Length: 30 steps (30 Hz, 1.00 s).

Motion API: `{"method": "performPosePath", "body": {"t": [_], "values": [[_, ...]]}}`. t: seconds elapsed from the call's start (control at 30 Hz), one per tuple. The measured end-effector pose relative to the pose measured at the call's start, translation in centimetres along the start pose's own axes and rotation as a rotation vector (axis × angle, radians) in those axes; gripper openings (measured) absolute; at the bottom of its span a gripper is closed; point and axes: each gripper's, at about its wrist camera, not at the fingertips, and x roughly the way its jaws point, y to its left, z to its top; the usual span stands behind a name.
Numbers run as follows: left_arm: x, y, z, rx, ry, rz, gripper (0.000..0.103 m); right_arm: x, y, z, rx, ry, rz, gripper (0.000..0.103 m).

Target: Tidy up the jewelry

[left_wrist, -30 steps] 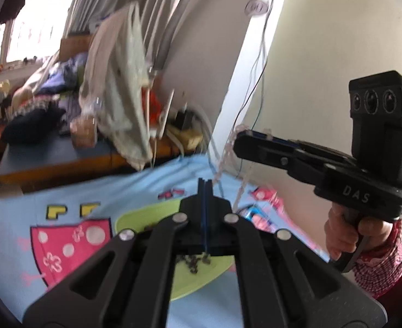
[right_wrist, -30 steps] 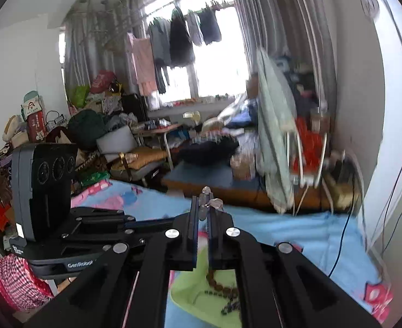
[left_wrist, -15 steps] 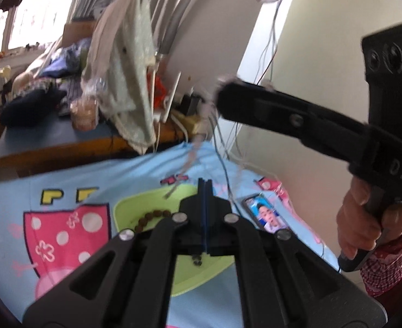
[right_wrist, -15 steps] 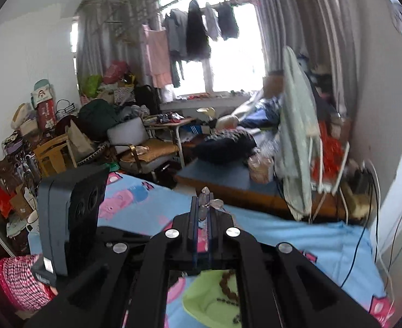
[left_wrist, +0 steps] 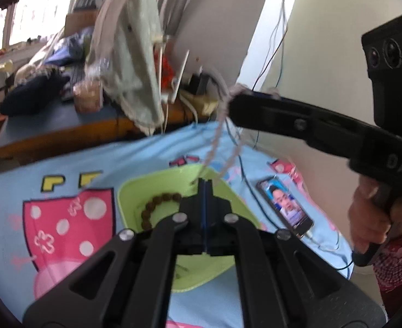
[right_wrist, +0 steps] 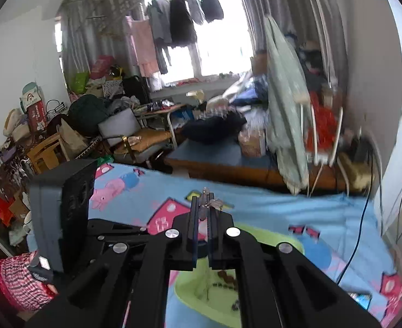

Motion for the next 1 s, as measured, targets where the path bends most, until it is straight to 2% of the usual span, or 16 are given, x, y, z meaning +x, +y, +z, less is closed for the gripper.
{"method": "performPosePath", "body": {"t": [0.13,0.23,0.33,0.43,0.53,0.67,0.73,0.83,0.93,1.0], "values": [[2.1,0.8,-1.1,-0.029,0.076,0.037,0.000,2.4,-1.5,-2.6,0.082,0.122,0.016,0.000],[3.7,1.7,-2.0,-0.045,0.152,0.098,0.000,6.1,-2.9,-5.5,0.174,0.273,0.019,0.000],[2.6,2.4,-2.4,-0.056,0.148,0.107,0.000,7.9,-4.0,-7.5,0.273,0.361,0.026,0.003],[-0.7,3.0,-2.3,-0.042,0.096,0.106,0.000,7.1,-4.1,-7.9,0.317,0.364,0.024,0.006],[-5.1,4.3,-2.9,-0.026,0.036,0.133,0.000,4.4,-3.0,-7.1,0.336,0.287,0.036,0.006],[-10.5,7.1,-5.6,-0.055,-0.004,0.192,0.000,1.5,1.5,-6.4,0.217,0.191,0.113,0.006],[-12.3,8.7,-7.9,-0.088,-0.005,0.217,0.000,1.4,3.8,-7.1,0.154,0.174,0.140,0.006],[-13.6,10.4,-12.0,-0.138,0.020,0.251,0.000,3.7,7.6,-9.4,0.053,0.214,0.142,0.006],[-13.7,11.2,-15.7,-0.175,0.043,0.257,0.000,7.0,10.8,-11.8,-0.028,0.289,0.172,0.005],[-13.9,11.3,-17.7,-0.188,0.053,0.250,0.000,8.9,13.0,-13.0,-0.106,0.333,0.156,0.005]]}}
